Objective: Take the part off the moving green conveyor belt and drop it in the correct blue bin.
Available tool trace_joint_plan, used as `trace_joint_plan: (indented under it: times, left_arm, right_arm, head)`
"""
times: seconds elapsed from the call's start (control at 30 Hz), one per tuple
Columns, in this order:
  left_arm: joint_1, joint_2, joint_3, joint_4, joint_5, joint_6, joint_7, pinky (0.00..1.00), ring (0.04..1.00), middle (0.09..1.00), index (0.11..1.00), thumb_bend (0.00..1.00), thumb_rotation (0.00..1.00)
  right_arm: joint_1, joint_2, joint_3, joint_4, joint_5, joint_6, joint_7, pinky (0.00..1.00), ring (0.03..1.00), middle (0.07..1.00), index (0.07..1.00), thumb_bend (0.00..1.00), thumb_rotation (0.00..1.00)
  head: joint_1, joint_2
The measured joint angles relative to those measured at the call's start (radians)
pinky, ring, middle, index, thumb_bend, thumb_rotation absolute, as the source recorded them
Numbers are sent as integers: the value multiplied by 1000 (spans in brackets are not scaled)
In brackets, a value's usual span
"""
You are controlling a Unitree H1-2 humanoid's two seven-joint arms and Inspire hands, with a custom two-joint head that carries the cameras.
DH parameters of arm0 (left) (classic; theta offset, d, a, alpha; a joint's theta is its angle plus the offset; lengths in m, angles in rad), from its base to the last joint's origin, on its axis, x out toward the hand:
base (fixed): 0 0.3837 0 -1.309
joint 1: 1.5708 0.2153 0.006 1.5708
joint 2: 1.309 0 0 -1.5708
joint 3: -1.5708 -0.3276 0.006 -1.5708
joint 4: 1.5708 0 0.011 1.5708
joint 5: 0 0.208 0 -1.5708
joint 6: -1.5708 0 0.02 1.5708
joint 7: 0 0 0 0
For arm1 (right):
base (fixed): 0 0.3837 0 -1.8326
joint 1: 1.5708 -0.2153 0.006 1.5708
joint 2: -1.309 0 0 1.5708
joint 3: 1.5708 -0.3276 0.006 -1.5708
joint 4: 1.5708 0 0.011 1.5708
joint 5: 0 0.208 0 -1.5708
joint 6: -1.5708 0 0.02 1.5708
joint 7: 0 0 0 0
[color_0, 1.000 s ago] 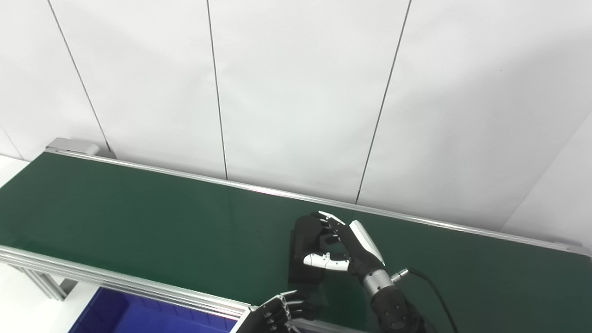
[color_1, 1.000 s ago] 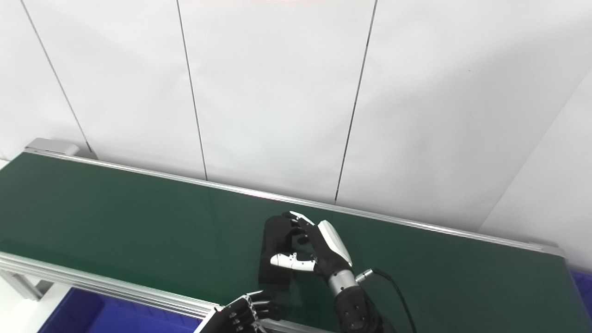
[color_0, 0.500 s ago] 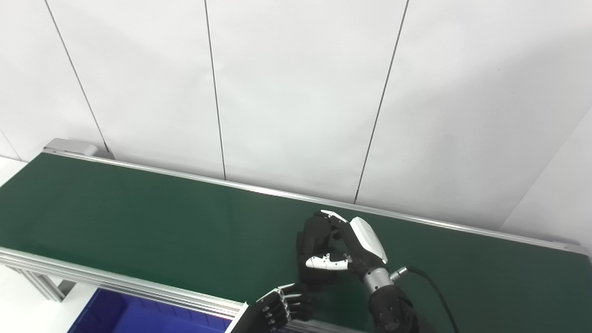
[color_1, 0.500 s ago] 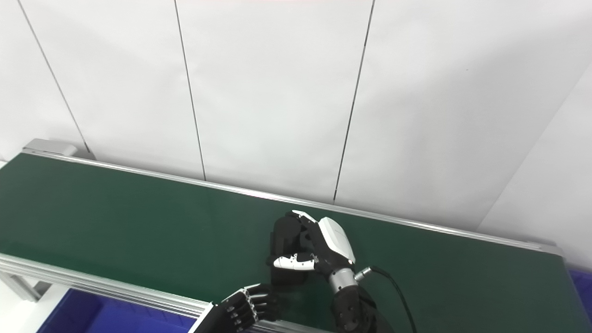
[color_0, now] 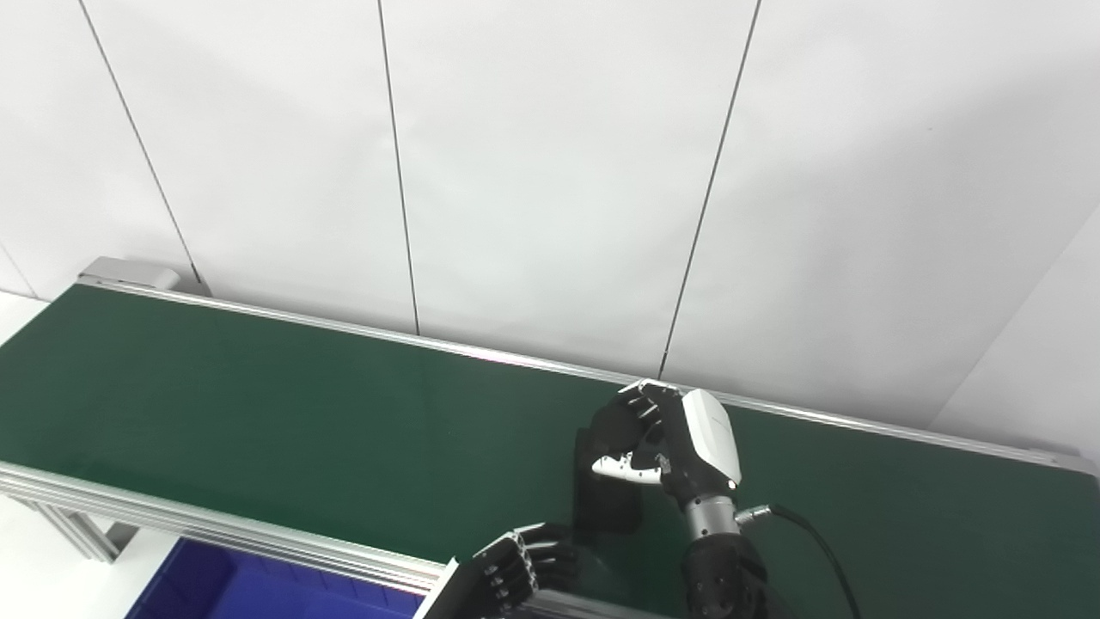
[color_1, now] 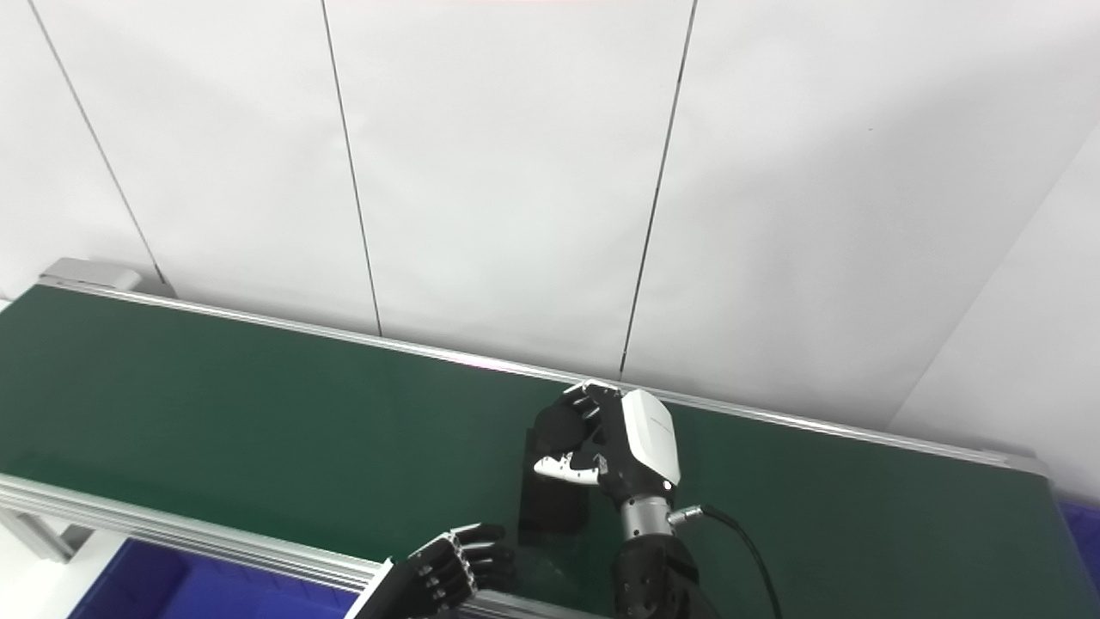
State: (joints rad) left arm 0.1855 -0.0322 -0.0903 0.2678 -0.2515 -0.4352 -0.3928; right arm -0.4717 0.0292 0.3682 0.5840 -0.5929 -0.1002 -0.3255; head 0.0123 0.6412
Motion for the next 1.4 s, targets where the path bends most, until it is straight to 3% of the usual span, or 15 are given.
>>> trace_joint_plan:
  times: [0.57, 0.77, 0.93, 1.23, 1.4]
  left_arm:
    - [9, 13, 1, -18, -2, 21, 1, 677, 697, 714, 759, 848, 504]
    - [9, 18, 1, -19, -2, 24, 1, 675, 697, 717, 762, 867, 507]
    - [9, 19, 2, -28, -2, 26, 1, 680, 700, 720, 765, 866, 505]
    - [10, 24, 5, -34, -23, 29, 1, 679, 705, 727, 768, 842, 496]
    - [10, 35, 6, -37, -37, 30, -1, 691, 710, 733, 771, 825, 476]
  right_arm:
    - [0, 8, -1, -3, 14, -15, -17, 405, 431, 517, 498, 502, 0]
    - [19, 7, -8, -51, 25, -19, -25, 353, 441, 530, 505, 498, 0]
    - [39, 3, -21, -135, 31, -17, -1, 322, 438, 549, 502, 494, 0]
    - [106, -31, -61, -416, 27, 29, 88, 354, 444, 530, 497, 499, 0]
    - [152, -49, -111, -559, 44, 72, 139, 335, 449, 523, 505, 498, 0]
  head:
    - [-8, 9]
    - [-18, 11]
    - [-35, 9]
    - [-87, 6]
    - [-129, 3]
